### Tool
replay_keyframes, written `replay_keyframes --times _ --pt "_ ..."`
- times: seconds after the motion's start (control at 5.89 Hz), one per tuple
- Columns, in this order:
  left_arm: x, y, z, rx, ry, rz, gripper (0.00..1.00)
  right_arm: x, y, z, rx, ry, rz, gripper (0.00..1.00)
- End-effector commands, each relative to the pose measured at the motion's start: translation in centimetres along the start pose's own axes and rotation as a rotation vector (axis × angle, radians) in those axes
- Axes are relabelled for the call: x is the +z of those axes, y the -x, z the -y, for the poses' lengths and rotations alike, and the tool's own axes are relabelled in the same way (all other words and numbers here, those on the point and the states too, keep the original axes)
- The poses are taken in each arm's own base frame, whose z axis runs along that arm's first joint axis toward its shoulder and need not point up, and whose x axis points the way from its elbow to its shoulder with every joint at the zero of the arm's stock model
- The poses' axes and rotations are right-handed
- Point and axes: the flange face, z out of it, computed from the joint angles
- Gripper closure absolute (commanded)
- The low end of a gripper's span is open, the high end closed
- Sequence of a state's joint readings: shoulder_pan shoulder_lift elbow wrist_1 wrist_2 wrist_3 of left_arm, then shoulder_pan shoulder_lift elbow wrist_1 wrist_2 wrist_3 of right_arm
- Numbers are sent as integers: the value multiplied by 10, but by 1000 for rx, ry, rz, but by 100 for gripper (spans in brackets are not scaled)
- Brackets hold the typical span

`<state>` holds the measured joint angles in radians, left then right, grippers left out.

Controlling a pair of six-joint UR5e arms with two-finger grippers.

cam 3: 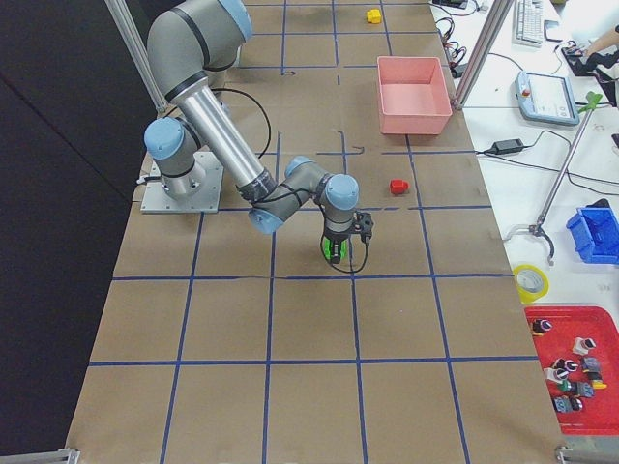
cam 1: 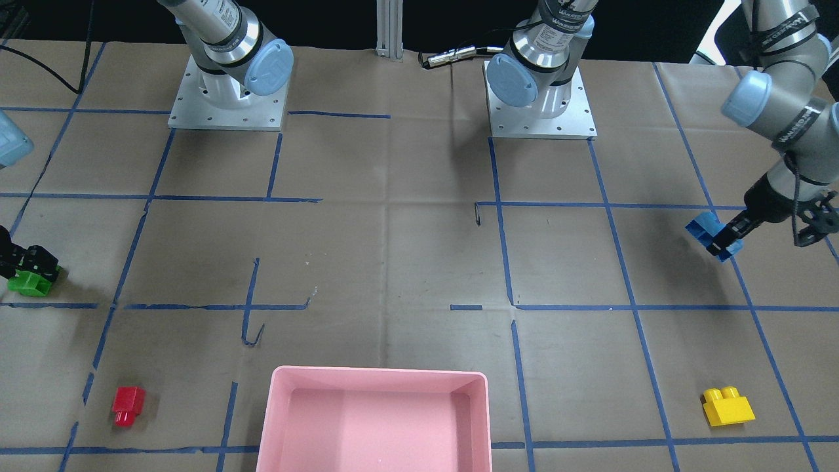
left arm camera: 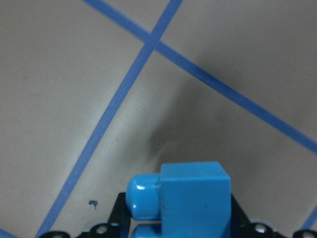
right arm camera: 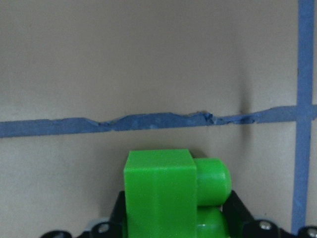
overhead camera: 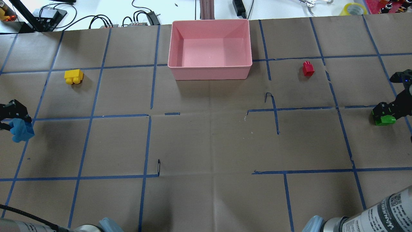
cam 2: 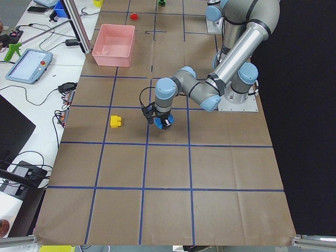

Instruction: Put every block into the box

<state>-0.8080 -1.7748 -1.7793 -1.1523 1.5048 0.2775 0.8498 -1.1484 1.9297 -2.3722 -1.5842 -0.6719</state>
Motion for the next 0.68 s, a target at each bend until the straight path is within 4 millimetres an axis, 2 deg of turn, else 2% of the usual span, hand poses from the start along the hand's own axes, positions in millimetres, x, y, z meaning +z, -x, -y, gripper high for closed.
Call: replay_keyframes --times 0.0,0.17,0.34,0.51 --pt "-86 -75 35 123 14 -6 97 -5 0 0 0 4 0 85" --pt "-105 -124 46 205 -8 -3 97 -15 -1 1 -10 -9 -10 93" --pt "-113 -180 53 295 -31 0 97 -57 -3 3 -47 -63 -59 94" --pt "-121 -246 51 342 -20 0 97 -93 1 -8 -47 0 -66 94"
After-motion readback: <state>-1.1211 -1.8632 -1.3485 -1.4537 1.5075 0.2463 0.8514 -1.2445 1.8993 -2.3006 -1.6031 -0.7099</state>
